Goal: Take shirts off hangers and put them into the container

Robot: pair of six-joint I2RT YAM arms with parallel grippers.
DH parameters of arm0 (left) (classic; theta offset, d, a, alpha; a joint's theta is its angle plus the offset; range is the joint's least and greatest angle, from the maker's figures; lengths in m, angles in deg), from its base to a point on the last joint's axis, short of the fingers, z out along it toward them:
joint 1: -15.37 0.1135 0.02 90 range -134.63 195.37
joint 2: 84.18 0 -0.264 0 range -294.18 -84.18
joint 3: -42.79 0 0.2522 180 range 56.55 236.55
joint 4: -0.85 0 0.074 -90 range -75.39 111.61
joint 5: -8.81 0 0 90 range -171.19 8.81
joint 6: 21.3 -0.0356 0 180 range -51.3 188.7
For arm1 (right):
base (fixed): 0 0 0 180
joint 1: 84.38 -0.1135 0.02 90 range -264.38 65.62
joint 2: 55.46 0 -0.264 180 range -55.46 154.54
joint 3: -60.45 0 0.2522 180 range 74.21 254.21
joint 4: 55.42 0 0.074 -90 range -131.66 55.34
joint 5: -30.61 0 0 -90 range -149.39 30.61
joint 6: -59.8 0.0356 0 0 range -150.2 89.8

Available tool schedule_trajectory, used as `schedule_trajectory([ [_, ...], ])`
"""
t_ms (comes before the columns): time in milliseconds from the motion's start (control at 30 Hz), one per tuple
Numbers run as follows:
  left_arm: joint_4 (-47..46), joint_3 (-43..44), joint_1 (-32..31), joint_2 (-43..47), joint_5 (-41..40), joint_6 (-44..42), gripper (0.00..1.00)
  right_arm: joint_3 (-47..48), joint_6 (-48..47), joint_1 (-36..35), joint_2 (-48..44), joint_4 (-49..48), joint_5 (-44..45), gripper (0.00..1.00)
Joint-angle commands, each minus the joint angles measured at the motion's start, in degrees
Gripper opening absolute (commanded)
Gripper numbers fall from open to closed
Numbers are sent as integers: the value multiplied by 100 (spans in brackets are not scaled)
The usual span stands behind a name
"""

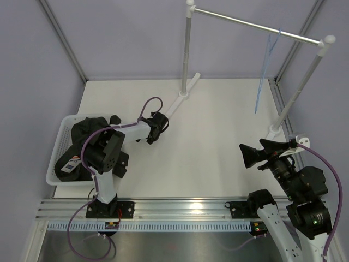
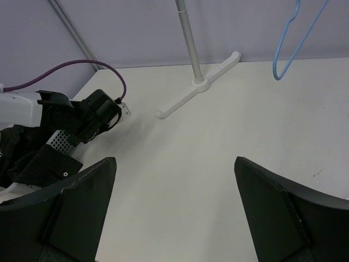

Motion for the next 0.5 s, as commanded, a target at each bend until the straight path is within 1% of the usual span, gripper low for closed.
schedule_trajectory([
  [0,-52,-59,-9,328,-138,-19,0,-5,-101,-106,-69,-254,98,99],
  [133,-25,-42,-9,495,-208,-1,0,4,-102,-115,-78,-236,107,99],
  [233,36,72,-9,863,-383,69,0,13,-101,-124,-78,-228,116,100],
  [333,28,177,26,1496,-664,69,0,13,-102,-124,-86,-228,116,99],
  [467,28,362,341,2531,-989,192,0,22,-102,-124,-87,-228,107,100],
])
